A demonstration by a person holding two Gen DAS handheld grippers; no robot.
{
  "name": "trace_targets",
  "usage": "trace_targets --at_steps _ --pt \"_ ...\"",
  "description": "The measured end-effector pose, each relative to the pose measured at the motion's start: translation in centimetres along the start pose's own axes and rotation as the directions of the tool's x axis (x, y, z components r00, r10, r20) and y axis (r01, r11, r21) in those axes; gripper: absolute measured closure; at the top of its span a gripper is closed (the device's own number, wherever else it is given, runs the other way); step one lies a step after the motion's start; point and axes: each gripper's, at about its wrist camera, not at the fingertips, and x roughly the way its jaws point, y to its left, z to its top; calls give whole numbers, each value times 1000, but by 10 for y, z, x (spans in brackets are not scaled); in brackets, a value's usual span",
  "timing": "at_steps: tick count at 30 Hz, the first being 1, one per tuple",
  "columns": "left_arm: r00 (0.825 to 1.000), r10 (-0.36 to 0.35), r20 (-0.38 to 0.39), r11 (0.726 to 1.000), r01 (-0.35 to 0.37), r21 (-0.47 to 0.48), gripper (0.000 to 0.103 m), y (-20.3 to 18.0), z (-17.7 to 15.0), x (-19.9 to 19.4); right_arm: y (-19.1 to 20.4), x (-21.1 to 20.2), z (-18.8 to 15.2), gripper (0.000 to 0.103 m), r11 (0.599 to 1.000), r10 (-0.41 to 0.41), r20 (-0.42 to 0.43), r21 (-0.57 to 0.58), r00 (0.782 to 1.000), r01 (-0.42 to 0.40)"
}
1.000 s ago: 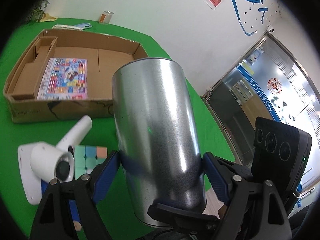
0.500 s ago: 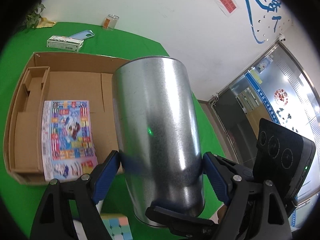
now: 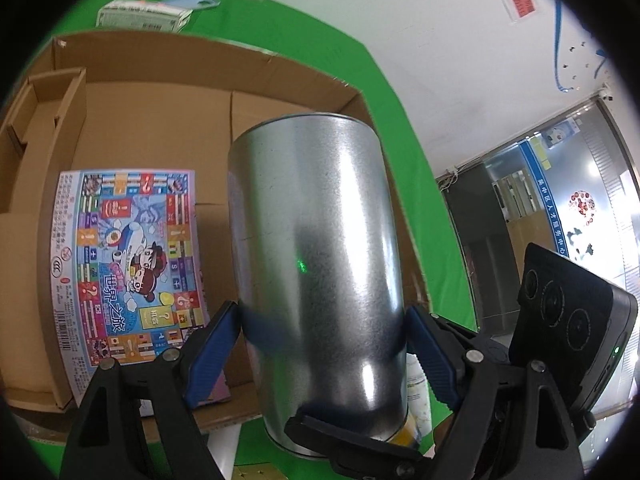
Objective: Organize rigid objects
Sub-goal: 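Carry the silver cylinder with both grippers over the cardboard box, then lay the cylinder beside the game box and open both grippers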
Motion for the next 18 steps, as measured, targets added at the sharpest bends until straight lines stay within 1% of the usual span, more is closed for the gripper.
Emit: trace_targets --at_steps 2,7,13,15,16,18 --pt "1000 0 -22 1000 -1 -26 19 8 0 11 -4 11 -1 16 1000 1 -19 7 1000 -1" --pt "998 -22 -61 996 17 -82 19 23 2 31 -16 31 -3 16 999 -30 -53 14 998 30" --pt "995 26 -99 996 -34 -86 21 23 -1 47 -17 50 -9 17 998 -65 -89 19 994 67" --pt "996 60 -65 994 -66 -91 21 23 2 39 -17 57 -13 17 995 -90 -99 21 991 92" --pt "997 69 -28 991 -72 -110 21 25 6 30 -18 61 -14 17 994 -97 -110 33 989 102" --pt "996 70 47 985 -62 -158 21 31 13 9 -19 62 -14 17 994 -91 -104 52 990 96"
